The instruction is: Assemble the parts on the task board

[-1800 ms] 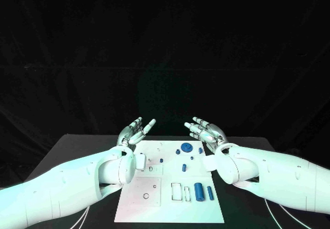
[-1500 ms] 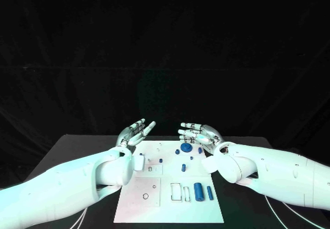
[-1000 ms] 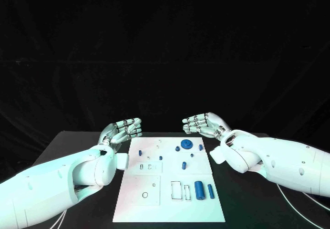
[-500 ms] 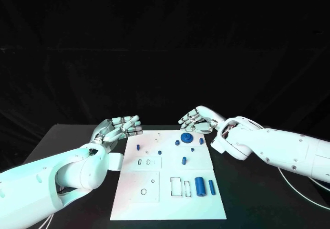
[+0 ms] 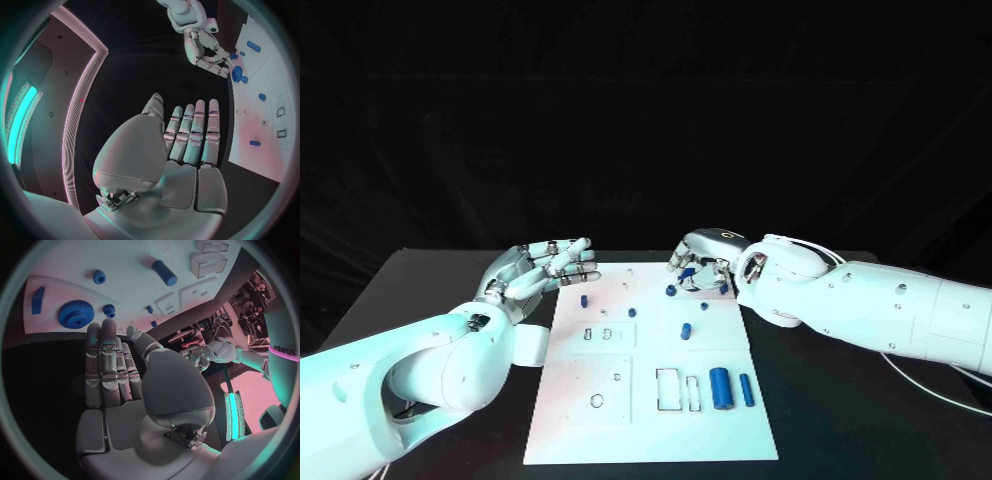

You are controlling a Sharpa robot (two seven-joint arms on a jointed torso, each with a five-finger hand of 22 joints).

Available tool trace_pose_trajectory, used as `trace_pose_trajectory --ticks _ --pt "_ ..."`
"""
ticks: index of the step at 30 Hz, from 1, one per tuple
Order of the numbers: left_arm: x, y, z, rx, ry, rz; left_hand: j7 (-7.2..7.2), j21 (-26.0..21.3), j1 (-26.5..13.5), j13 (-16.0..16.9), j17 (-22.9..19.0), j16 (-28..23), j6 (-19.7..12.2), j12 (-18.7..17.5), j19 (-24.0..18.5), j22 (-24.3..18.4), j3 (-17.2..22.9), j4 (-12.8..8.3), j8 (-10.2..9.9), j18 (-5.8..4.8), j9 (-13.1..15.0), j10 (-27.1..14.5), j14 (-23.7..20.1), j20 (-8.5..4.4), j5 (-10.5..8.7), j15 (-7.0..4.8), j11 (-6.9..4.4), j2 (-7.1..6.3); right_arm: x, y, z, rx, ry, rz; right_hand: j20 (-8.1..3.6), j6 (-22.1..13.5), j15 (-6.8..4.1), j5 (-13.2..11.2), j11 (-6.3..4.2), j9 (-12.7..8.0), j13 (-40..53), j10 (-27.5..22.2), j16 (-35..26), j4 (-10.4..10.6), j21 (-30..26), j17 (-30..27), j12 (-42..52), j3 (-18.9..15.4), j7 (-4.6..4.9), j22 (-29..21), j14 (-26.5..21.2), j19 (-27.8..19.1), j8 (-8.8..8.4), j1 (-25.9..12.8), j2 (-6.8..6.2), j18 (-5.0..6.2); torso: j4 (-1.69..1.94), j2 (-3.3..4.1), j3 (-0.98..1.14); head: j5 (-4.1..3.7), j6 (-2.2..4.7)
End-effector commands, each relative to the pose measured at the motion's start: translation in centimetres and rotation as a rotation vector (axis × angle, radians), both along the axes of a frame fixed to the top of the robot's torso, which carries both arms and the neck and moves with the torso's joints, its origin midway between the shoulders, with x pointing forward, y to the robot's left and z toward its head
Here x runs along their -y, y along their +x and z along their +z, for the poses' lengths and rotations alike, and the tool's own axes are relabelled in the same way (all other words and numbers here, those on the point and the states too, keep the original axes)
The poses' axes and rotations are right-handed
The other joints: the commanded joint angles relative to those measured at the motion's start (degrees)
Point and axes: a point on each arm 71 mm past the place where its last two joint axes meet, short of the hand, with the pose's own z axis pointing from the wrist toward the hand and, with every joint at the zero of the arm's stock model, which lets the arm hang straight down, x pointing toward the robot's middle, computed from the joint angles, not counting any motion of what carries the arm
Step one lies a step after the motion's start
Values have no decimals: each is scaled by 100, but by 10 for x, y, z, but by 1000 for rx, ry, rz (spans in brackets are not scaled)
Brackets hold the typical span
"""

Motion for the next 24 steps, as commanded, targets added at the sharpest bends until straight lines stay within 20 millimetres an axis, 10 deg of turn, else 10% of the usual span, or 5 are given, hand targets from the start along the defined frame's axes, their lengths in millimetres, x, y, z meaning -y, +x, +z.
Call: trace_pose_trajectory --ticks 1,24 --pt "3 -2 7 23 -9 -28 31 17 37 -7 -5 -20 -3 -30 35 -8 -40 10 -42 73 -9 -3 -32 6 -32 22 36 -20 -3 0 -4 17 -143 -13 3 -17 -33 -22 9 -2 28 -81 177 86 91 211 32 -10 -49 85 174 7 -27 -14 -108 67 25 93 -16 1 12" --pt "0 -4 17 45 -8 -21 32 17 38 -7 -5 -22 -3 -31 37 -8 -42 9 -43 74 -9 -3 -31 5 -32 22 37 -22 -14 5 -6 34 -213 -12 -2 44 -47 102 -4 19 171 -175 2997 652 2110 2676 159 313 -74 2664 56 808 -17 225 -229 -235 118 187 -38 -40 49"
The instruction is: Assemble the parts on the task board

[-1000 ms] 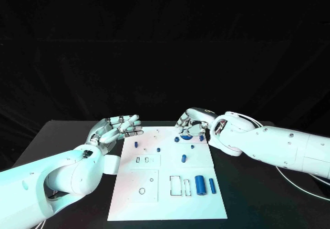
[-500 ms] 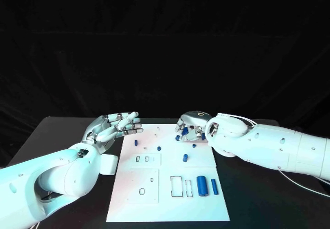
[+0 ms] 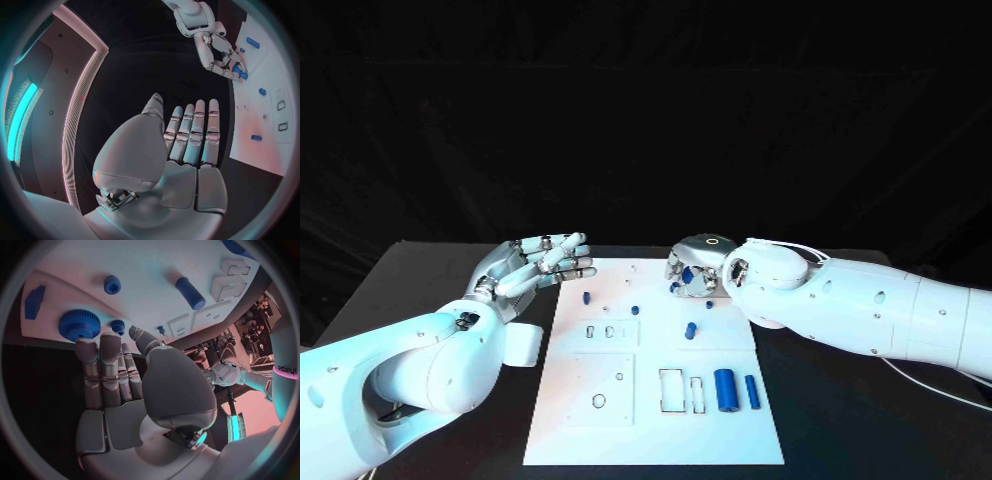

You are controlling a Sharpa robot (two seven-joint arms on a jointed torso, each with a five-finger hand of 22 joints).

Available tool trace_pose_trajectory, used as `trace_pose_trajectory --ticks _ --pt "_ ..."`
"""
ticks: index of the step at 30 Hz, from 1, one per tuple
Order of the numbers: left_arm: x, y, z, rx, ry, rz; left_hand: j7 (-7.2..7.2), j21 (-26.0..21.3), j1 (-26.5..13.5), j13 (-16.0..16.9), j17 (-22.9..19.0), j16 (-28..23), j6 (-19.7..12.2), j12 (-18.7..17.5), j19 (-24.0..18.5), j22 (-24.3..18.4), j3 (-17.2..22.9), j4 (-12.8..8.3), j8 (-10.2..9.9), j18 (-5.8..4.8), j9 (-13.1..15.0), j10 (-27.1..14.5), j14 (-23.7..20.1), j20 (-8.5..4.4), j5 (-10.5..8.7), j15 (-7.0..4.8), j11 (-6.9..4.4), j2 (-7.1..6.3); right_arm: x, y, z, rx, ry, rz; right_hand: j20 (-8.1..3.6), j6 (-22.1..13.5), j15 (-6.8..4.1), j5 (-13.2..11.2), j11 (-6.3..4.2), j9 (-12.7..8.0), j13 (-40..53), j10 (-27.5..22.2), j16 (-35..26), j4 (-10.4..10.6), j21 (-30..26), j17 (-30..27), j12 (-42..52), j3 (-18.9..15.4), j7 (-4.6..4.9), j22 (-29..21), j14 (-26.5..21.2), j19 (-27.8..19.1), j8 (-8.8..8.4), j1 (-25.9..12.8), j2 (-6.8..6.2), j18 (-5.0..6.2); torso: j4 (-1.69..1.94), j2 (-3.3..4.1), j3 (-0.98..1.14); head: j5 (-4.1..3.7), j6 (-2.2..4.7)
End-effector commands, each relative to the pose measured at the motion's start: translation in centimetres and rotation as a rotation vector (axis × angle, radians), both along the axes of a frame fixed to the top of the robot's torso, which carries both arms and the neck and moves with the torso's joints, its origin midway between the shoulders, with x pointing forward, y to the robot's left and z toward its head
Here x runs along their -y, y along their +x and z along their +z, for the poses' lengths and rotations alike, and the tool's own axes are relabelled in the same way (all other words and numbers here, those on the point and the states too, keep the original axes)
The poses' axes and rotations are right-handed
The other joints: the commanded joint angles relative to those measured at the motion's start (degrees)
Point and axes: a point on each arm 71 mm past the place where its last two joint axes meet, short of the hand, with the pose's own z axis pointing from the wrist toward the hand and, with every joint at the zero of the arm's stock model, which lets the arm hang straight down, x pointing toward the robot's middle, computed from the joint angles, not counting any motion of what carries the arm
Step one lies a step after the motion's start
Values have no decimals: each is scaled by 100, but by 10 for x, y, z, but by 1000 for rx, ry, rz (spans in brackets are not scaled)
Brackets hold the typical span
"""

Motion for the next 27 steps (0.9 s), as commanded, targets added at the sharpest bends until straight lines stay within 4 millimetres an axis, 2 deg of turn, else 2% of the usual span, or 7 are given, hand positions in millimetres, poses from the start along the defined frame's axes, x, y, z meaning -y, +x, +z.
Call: trace_pose_trajectory --ticks 1,8,14,27 --pt "1 -1 3 15 -5 -13 32 18 38 -7 -4 -23 -2 -31 27 -8 -27 -6 -19 74 -9 -2 -31 -5 -32 23 36 -22 0 2 -1 3 -40 -6 7 50 -26 28 12 6 -4 50 206 29 123 166 30 94 8 160 22 42 -20 72 -4 -59 8 9 1 17 -1" --pt "1 -2 4 14 -5 -16 35 18 39 -8 -3 -29 -3 -36 30 -10 -31 -8 -22 74 -9 -2 -33 -6 -32 24 38 -23 1 4 -2 2 -46 -14 13 79 -17 41 11 9 -16 75 583 102 335 483 20 216 18 456 12 116 -20 66 -32 -95 27 27 -1 23 -18" --pt "0 -2 4 12 -3 -16 35 18 39 -8 -3 -29 -3 -36 30 -10 -31 -8 -22 74 -9 -2 -33 -6 -32 24 38 -23 2 5 -2 5 -56 -17 16 104 -15 38 10 13 -23 86 708 122 412 579 14 278 18 565 -2 135 -14 80 -49 -106 20 32 -5 18 -29" --pt "-1 -1 5 10 -1 -14 36 19 40 -8 -4 -35 -4 -40 33 -11 -34 -9 -24 74 -9 -4 -35 -6 -31 26 40 -23 0 4 -4 -13 -72 -4 18 175 -21 9 -4 27 -27 160 1067 175 631 880 28 378 1 882 9 234 5 87 -93 -149 48 48 -17 -18 -14"
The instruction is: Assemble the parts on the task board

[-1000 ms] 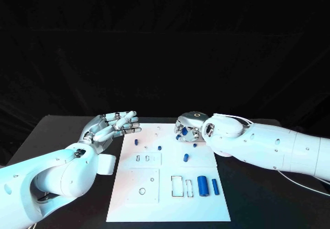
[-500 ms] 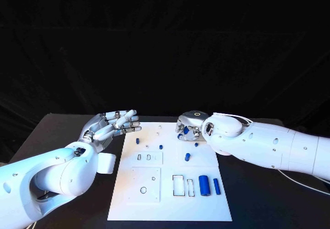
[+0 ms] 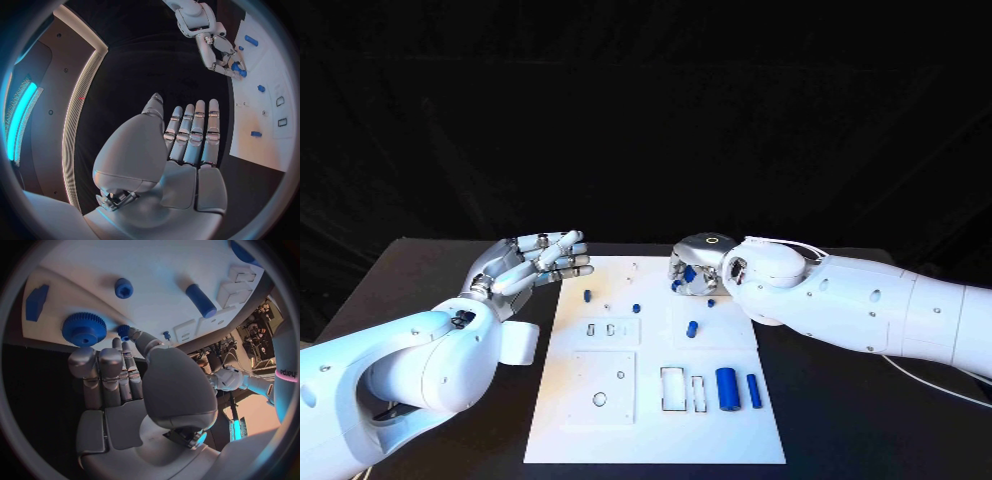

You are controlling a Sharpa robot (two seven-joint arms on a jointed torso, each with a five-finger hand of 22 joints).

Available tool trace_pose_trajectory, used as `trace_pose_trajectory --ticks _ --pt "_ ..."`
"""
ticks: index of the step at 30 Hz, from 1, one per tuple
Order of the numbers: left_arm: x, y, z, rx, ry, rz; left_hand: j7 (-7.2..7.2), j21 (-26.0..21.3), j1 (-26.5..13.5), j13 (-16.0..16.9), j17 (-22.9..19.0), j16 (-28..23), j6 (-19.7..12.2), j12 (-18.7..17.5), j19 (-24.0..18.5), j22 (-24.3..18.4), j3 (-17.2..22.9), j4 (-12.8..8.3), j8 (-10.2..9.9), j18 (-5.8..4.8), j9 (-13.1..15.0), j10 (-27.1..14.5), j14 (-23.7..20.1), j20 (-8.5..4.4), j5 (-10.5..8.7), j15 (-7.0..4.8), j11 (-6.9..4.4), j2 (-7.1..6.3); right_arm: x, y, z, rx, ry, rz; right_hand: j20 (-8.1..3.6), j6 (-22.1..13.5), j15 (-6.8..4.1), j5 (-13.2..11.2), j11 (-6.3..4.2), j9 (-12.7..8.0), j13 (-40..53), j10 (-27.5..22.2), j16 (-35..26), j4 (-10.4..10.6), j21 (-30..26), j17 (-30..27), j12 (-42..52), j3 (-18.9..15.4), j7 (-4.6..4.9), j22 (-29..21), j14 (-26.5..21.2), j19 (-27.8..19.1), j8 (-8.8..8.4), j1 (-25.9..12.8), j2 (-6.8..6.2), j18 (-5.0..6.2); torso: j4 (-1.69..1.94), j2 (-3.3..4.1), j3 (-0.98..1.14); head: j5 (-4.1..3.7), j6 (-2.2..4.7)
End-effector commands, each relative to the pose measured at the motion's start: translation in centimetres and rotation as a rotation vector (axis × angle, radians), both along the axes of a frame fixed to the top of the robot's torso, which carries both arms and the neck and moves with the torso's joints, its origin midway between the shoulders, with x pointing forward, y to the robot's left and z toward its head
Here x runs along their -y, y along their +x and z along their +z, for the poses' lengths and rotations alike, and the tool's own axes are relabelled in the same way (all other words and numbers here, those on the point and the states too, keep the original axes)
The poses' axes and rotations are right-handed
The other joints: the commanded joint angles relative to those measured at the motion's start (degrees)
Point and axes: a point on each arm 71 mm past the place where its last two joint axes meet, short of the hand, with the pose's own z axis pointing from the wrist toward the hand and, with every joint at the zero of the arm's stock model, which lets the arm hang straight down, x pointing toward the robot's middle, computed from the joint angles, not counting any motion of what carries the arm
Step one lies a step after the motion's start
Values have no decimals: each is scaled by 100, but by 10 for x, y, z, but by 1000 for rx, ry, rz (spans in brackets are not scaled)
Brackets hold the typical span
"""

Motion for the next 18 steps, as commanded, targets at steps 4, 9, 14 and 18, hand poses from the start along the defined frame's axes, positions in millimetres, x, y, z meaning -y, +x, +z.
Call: trace_pose_trajectory --ticks 4,9,14,18 --pt "2 0 2 9 -5 -18 37 19 40 -8 -2 -35 -4 -16 33 -5 -34 -9 -24 75 -6 -4 -14 -6 -32 5 40 -23 -3 0 -3 -17 -28 15 -2 60 -19 -35 -12 6 -3 91 122 30 80 96 38 57 -8 96 16 63 -1 7 -32 -67 22 12 -6 -7 -3" --pt "2 -1 2 9 -4 -17 37 19 40 -8 -2 -35 -4 -16 33 -5 -34 -9 -24 75 -6 -4 -14 -6 -32 5 40 -23 -4 1 -4 -25 -32 14 -8 81 -23 -51 -20 10 -4 134 211 51 144 167 47 93 -16 190 29 100 2 13 -21 -80 23 21 -9 -5 -5" --pt "1 -1 3 10 -4 -17 37 19 40 -8 -2 -35 -4 -16 33 -5 -34 -9 -24 75 -6 -4 -14 -6 -32 5 40 -23 -3 2 -5 -31 -39 10 -36 168 -53 -84 -59 31 4 265 462 34 338 394 83 214 -49 476 93 246 34 110 39 -124 29 24 -14 -2 -21" --pt "1 -1 3 10 -3 -16 39 19 44 -10 -3 -46 -7 -25 37 -8 -39 -11 -30 75 -6 -8 -19 -7 -31 8 43 -21 -3 3 -6 -33 -46 8 -58 228 -71 -154 -84 48 5 342 579 -7 433 492 90 324 -63 612 117 305 54 196 69 -145 30 24 -11 8 -33"
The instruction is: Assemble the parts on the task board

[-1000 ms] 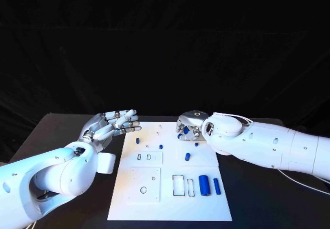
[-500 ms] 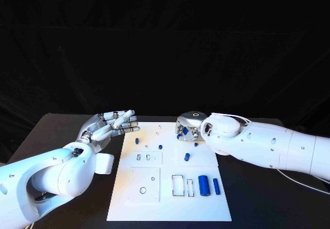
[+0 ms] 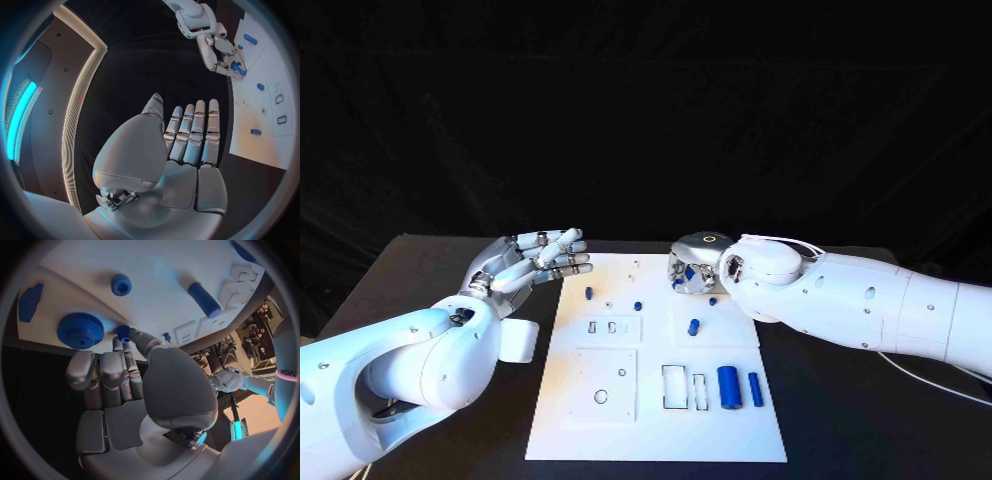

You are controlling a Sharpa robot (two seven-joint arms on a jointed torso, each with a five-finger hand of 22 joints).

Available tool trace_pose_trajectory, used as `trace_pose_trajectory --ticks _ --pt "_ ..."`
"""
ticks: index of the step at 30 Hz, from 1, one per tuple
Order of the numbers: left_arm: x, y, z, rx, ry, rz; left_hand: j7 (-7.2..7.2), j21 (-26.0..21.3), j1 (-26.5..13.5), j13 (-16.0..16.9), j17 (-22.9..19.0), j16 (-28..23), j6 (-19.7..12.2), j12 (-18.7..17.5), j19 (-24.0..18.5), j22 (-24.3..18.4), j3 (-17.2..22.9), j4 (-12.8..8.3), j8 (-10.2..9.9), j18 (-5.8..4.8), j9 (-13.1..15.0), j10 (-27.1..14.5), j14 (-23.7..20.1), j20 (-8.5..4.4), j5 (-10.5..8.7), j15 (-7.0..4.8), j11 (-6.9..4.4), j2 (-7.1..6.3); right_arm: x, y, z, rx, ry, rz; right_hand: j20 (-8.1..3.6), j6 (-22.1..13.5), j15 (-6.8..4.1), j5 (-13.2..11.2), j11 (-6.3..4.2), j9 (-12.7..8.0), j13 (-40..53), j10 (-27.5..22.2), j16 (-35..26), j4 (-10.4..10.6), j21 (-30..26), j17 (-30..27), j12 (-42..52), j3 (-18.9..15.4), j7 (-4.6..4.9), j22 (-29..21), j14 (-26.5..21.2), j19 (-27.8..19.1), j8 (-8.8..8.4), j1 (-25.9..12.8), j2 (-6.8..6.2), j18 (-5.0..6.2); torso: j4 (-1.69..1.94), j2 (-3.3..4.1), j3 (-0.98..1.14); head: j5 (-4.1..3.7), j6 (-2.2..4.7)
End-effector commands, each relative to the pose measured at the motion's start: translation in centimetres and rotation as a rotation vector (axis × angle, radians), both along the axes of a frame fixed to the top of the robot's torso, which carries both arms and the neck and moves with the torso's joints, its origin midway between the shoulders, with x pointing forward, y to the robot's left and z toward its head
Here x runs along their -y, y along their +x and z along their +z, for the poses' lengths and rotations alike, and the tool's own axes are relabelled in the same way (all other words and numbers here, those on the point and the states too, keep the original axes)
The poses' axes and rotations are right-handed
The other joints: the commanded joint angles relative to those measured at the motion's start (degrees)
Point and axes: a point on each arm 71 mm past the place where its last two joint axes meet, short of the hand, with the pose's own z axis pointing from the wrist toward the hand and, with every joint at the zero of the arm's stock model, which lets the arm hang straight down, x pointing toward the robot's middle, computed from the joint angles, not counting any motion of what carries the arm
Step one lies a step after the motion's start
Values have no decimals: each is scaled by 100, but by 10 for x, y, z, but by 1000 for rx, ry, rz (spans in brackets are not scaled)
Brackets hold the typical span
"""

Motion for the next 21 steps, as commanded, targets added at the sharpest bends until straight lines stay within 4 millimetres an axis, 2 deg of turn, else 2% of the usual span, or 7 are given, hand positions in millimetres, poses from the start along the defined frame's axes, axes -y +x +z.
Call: trace_pose_trajectory --ticks 1,5,9,13,19,21 --pt "2 -1 2 10 -5 -17 39 19 44 -7 -2 -19 -7 -25 37 -8 -39 -11 -30 75 -7 -8 -18 -7 -31 8 43 -21 1 0 -5 -22 -36 5 -11 38 -28 -32 -2 7 14 57 29 -23 32 18 35 56 6 37 117 32 12 101 39 -55 5 2 -1 7 -12" --pt "2 -1 3 10 -5 -18 39 19 44 -7 -2 -19 -7 -25 37 -8 -39 -11 -30 75 -7 -8 -18 -7 -31 8 43 -21 1 0 -5 -24 -44 3 -14 34 -27 -40 4 7 6 48 47 -33 47 28 17 76 11 58 113 34 5 104 14 -58 13 6 -2 11 -15" --pt "1 -1 3 10 -3 -16 41 18 47 -8 -3 -25 -9 -30 38 -10 -40 -13 -33 75 -7 -11 -21 -7 -30 10 44 -20 1 0 -5 -15 -40 2 -14 40 -27 -27 8 10 2 50 88 -36 83 66 6 100 13 113 116 56 3 105 3 -69 5 7 -2 24 -19" --pt "1 0 3 9 -3 -15 41 18 48 -8 -3 -26 -10 -31 39 -10 -40 -13 -34 75 -7 -12 -22 -7 -30 10 44 -19 0 -2 -1 28 5 10 -34 170 -79 16 -43 55 35 237 368 -118 383 347 67 225 -20 570 177 316 66 220 42 -152 6 3 -8 20 -7" --pt "0 0 2 6 -1 -14 47 14 73 -10 -3 -48 -15 -50 41 -17 -32 -26 -46 74 -7 -20 -28 -7 -25 16 51 5 -4 -5 9 105 84 9 -70 199 -96 140 -54 87 67 346 487 -267 543 431 69 488 -12 791 167 400 62 353 56 -186 14 5 -14 33 49" --pt "0 0 2 5 -1 -13 49 13 84 -10 -2 -54 -17 -55 42 -20 -28 -31 -50 74 -7 -21 -28 -7 -24 17 52 14 -8 -4 13 128 103 10 -69 202 -95 143 -54 91 69 351 499 -276 556 440 65 514 -11 810 165 402 60 347 47 -188 3 7 -13 37 58"
